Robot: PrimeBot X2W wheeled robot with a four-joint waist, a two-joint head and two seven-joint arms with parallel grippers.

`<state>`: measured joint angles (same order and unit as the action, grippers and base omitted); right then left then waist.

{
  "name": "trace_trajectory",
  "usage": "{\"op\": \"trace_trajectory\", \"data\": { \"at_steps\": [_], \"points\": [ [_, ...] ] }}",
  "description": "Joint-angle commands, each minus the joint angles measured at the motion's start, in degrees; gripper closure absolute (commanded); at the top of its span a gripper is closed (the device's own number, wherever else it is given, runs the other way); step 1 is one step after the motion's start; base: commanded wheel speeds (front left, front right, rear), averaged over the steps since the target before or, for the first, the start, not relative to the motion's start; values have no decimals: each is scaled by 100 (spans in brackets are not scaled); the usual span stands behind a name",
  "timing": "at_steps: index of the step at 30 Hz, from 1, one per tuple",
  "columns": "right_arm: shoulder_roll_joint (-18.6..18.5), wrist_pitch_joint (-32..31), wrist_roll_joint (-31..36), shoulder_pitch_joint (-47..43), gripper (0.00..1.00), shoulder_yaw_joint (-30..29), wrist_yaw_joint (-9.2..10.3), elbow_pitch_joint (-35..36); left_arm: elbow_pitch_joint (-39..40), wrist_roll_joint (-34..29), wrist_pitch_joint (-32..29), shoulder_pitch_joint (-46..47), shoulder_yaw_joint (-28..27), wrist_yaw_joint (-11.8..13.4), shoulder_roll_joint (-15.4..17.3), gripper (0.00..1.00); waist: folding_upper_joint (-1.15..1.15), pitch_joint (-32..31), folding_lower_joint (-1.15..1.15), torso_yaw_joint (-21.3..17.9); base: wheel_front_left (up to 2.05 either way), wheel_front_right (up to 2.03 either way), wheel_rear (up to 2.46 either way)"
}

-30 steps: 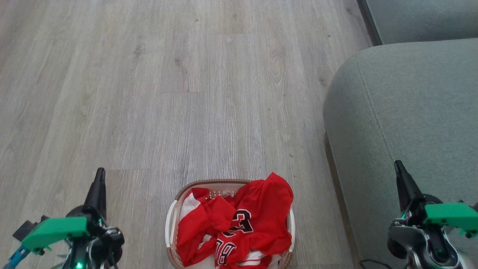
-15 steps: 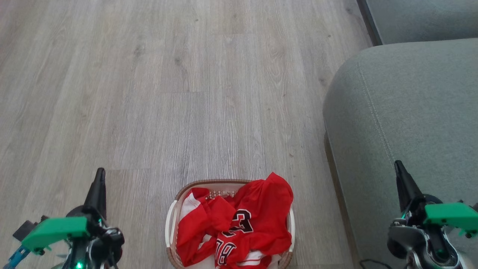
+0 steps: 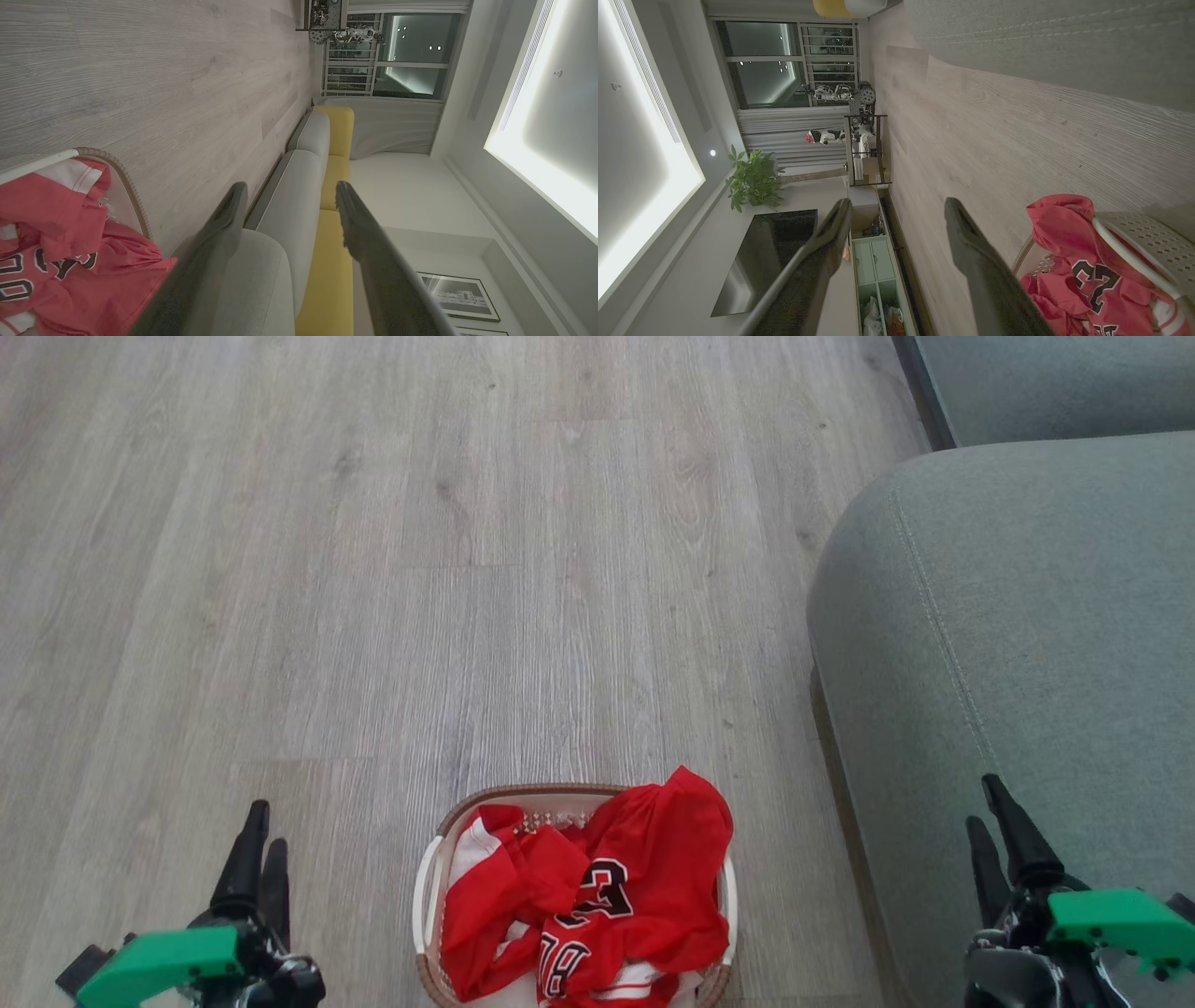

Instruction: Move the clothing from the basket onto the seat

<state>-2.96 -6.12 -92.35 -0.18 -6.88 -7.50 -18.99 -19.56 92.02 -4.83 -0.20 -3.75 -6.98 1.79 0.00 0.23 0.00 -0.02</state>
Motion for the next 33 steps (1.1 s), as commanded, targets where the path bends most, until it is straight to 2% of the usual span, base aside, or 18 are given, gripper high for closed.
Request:
{"op": "trace_trajectory", "data": {
  "at_steps": [1, 7, 18, 33],
  "points": [
    [-2, 24, -23, 241, 0, 18, 0, 253, 237, 5, 60, 262, 28, -9, 46, 0, 0, 2, 0, -1, 0, 0, 0],
    [-19, 97, 84, 252, 0, 51, 0, 410, 332, -106, 160, 284, 59, -11, 50, 0, 0, 4, 0, -3, 0, 0, 0],
    [-341, 459, 828, 288, 0, 397, 0, 586, 600, -872, 345, 314, 201, 143, 56, 0, 0, 5, 0, -12, 0, 0, 0],
    [-522, 731, 2177, 353, 0, 650, 0, 819, 896, -2509, 613, 344, 562, 454, 64, 0, 0, -16, 0, -36, 0, 0, 0]
  ]
}}
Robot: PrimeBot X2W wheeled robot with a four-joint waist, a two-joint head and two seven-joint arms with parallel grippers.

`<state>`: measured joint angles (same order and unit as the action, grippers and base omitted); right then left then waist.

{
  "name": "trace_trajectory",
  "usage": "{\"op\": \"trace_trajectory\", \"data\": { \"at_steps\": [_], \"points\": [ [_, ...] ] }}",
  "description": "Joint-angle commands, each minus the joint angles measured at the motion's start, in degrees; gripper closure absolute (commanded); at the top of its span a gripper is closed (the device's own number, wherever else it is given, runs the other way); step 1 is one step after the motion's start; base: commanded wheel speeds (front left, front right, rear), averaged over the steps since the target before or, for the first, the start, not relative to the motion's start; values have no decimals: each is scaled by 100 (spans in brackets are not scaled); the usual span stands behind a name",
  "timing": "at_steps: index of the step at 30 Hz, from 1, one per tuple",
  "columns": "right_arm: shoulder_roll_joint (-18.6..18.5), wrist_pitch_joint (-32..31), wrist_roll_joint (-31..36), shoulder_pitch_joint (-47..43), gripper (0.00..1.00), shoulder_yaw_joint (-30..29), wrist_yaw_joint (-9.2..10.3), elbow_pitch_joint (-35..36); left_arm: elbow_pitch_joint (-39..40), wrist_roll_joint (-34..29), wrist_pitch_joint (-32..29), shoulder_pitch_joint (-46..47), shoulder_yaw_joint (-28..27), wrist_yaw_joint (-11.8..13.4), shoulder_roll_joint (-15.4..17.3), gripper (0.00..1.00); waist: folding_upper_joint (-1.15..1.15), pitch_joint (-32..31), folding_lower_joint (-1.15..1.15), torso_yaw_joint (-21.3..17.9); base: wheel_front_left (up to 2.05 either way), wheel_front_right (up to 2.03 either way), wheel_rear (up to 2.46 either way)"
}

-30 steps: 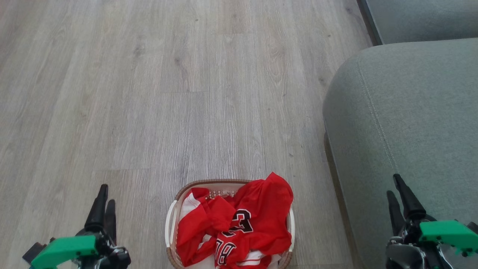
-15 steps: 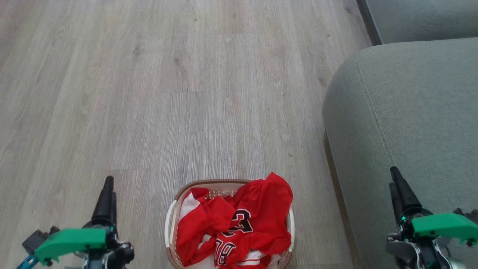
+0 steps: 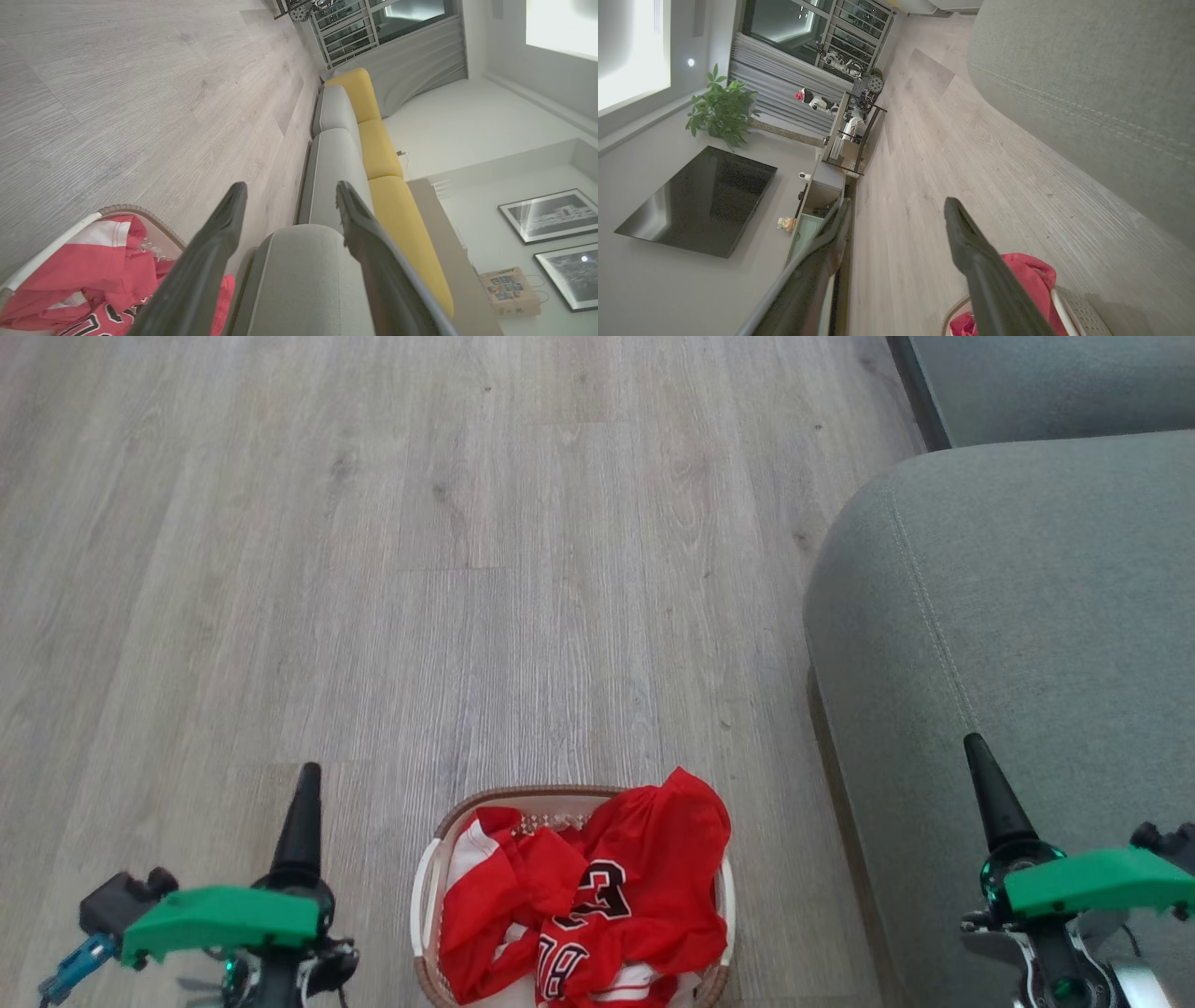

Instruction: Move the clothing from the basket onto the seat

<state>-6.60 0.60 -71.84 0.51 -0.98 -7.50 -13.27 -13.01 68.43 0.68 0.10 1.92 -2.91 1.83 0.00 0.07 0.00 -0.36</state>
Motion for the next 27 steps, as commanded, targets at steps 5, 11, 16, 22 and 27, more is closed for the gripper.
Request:
{"op": "trace_trajectory", "data": {
  "at_steps": [5, 11, 16, 22, 27],
  "points": [
    [-221, 127, 471, 293, 0, 160, 0, 314, 232, -614, 129, 319, 94, 96, 62, 0, 0, 0, 0, -13, 0, 0, 0],
    [-294, 228, 909, 304, 0, 264, 0, 409, 313, -1173, 230, 334, 217, 229, 65, 0, 0, 9, 0, -30, 0, 0, 0],
    [-344, 313, 1230, 321, 0, 338, 0, 481, 401, -1529, 314, 336, 297, 318, 68, 0, 0, 17, 0, -41, 0, 0, 0],
    [-403, 414, 1573, 326, 0, 411, 0, 559, 476, -1950, 415, 345, 389, 404, 72, 0, 0, 22, 0, -44, 0, 0, 0],
    [-457, 499, 1842, 336, 0, 484, 1, 613, 547, -2278, 499, 358, 468, 470, 74, 0, 0, 24, 0, -45, 0, 0, 0]
  ]
}}
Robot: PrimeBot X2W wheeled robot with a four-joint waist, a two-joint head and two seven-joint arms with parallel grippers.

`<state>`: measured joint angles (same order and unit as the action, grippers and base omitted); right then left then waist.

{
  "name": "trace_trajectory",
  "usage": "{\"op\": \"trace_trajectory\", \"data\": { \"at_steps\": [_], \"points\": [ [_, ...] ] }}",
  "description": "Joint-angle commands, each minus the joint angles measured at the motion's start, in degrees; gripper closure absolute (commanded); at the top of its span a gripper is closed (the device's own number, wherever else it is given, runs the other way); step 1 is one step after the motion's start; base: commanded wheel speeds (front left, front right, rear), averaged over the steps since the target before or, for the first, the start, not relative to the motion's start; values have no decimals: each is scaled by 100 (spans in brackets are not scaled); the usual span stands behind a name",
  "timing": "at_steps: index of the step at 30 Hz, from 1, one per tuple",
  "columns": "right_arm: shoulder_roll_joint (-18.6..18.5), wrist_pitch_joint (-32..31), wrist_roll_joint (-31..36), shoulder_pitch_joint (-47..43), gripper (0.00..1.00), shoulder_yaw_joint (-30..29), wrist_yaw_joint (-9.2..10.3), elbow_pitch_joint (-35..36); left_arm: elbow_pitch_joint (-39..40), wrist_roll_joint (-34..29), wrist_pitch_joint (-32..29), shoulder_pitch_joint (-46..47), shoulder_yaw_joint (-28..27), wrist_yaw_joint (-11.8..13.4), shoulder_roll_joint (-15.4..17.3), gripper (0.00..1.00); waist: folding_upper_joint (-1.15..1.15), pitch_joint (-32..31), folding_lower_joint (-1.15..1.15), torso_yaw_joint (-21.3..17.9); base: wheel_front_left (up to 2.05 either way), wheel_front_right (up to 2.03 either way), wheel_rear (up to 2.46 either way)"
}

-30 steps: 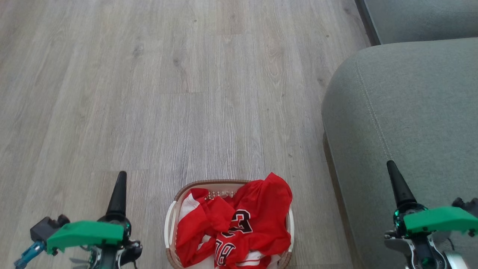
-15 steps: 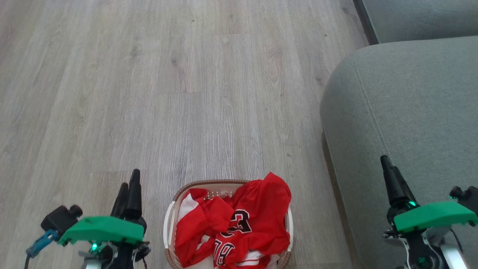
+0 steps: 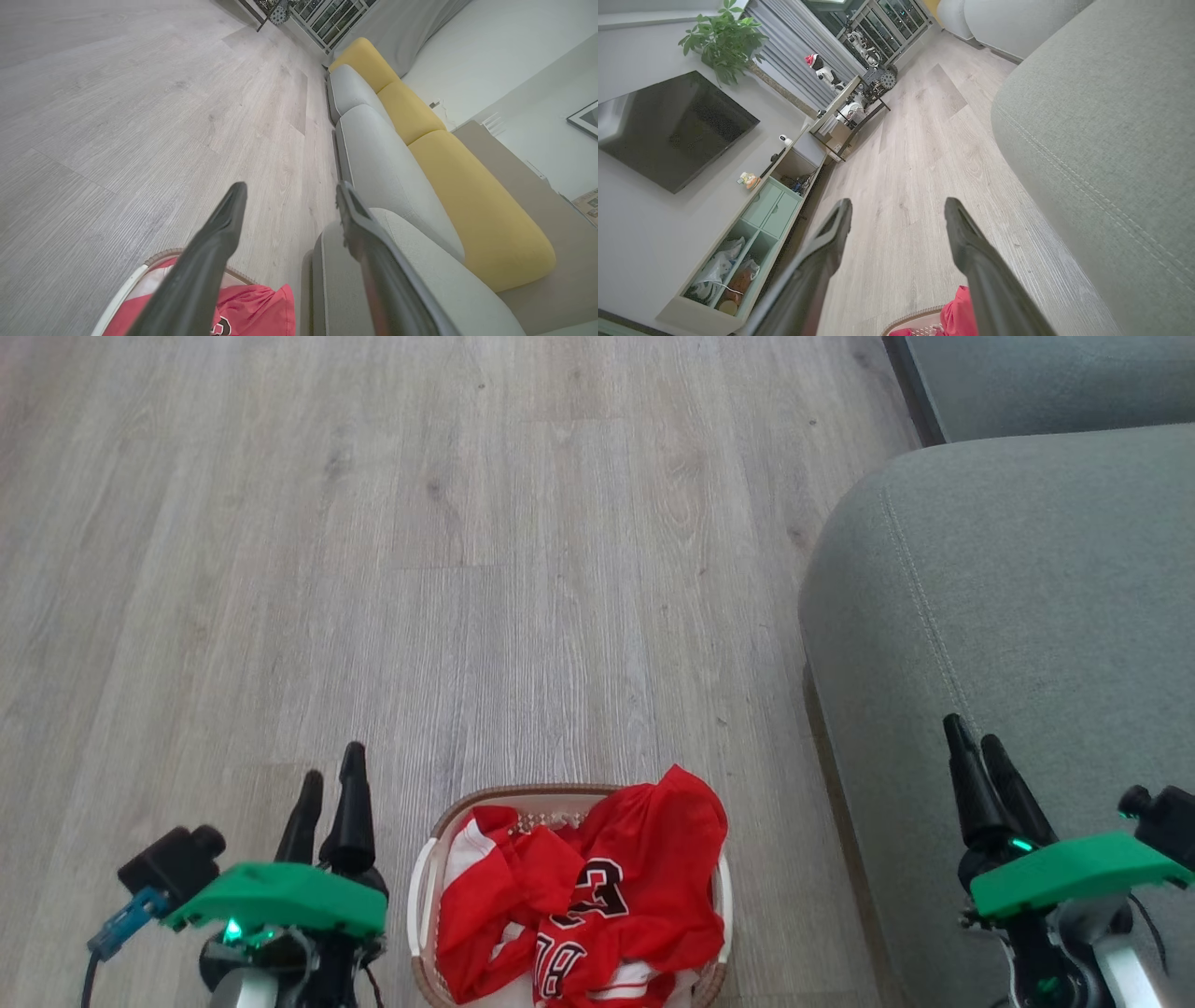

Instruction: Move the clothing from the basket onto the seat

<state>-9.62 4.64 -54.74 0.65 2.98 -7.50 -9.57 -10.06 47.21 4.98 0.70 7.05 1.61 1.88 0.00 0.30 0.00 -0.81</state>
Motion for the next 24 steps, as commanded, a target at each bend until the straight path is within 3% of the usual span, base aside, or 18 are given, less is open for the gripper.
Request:
{"op": "trace_trajectory", "data": {
  "at_steps": [1, 24],
  "points": [
    [-167, 111, 185, 327, 0, 104, 1, 254, 266, -222, 85, 300, -30, 32, 69, 0, 0, 2, 0, -1, 0, 0, 0],
    [-382, 483, 1363, 364, 0, 422, 1, 525, 559, -1642, 453, 353, 292, 300, 81, 0, 0, 21, 0, 17, 0, 0, 0]
  ]
}}
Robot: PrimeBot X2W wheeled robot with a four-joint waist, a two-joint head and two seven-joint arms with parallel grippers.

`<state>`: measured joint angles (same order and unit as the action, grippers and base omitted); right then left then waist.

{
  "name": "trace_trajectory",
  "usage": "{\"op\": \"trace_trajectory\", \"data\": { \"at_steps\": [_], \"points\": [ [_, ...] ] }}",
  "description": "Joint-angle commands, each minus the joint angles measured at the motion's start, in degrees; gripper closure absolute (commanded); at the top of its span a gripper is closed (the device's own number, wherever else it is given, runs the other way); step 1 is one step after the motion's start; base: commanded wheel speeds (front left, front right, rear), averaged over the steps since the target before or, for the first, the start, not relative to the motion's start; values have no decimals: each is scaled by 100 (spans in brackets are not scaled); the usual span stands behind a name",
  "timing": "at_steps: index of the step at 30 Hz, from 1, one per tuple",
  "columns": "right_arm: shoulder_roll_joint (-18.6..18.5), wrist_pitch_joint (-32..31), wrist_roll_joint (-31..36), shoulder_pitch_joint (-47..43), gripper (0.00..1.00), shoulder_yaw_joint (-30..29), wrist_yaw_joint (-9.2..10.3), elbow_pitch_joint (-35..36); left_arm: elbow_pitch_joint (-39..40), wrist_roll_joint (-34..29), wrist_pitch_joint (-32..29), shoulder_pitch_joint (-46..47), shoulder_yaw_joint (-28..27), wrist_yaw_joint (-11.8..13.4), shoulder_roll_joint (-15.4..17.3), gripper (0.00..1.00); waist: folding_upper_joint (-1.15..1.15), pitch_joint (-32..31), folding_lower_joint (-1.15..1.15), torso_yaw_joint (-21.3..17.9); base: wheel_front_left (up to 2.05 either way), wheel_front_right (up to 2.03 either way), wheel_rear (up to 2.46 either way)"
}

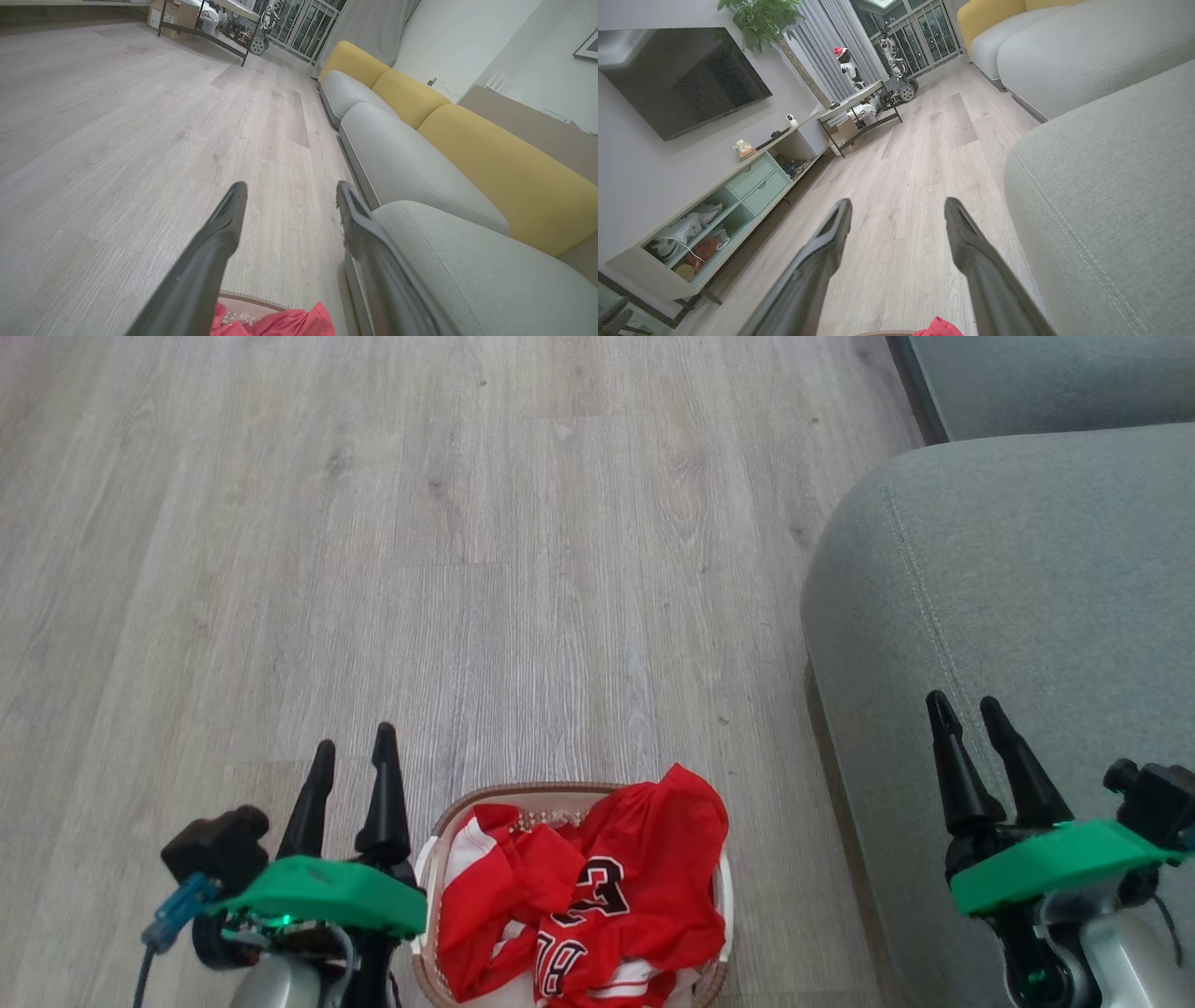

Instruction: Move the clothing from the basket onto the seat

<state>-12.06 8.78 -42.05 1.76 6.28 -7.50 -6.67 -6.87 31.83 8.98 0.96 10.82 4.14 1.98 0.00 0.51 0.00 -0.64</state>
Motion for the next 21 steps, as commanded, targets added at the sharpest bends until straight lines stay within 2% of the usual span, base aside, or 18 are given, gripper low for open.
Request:
{"op": "trace_trajectory", "data": {
  "at_steps": [1, 21],
  "points": [
    [-149, 86, 149, 253, 0, 105, 1, 249, 253, -171, 70, 329, -70, 61, 72, 0, 0, 2, 0, 1, 0, 0, 0],
    [-357, 423, 1242, 294, 0, 383, 1, 493, 545, -1478, 405, 366, 215, 320, 83, 0, 0, 35, 0, 7, 0, 0, 0]
  ]
}}
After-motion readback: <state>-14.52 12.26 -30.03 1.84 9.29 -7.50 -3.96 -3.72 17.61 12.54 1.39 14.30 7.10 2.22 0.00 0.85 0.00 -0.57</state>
